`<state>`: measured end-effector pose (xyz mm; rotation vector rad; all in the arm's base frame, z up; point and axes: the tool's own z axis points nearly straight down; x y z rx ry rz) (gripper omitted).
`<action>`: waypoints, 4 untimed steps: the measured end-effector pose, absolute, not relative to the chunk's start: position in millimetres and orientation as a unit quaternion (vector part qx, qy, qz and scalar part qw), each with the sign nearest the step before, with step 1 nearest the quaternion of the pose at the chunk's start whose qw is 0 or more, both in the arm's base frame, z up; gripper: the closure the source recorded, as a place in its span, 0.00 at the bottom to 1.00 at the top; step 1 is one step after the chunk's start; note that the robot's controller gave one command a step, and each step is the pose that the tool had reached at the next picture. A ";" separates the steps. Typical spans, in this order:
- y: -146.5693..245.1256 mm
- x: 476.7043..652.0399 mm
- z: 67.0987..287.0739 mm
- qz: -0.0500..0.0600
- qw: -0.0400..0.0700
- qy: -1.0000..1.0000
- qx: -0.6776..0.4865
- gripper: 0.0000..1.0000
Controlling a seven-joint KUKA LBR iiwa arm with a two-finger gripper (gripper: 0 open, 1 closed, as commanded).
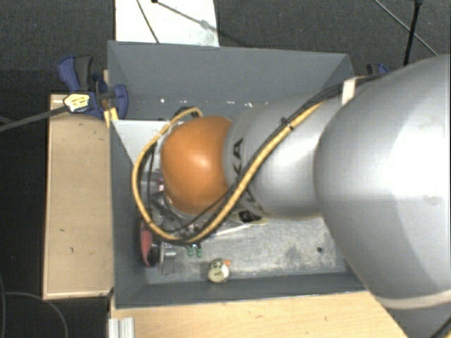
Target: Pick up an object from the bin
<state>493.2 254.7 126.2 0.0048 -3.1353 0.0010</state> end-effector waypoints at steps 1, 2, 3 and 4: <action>254.4 514.3 79.4 -0.002 -0.014 -0.986 0.169 0.00; 254.4 514.3 79.9 -0.002 -0.013 -0.986 0.166 1.00; 236.3 552.7 205.5 -0.001 -0.006 -0.989 0.148 1.00; 236.7 549.9 200.1 -0.001 -0.001 -0.989 0.148 0.00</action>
Offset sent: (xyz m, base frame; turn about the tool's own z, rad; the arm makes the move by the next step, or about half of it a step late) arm 0.0119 -0.0010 -0.0562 -0.3413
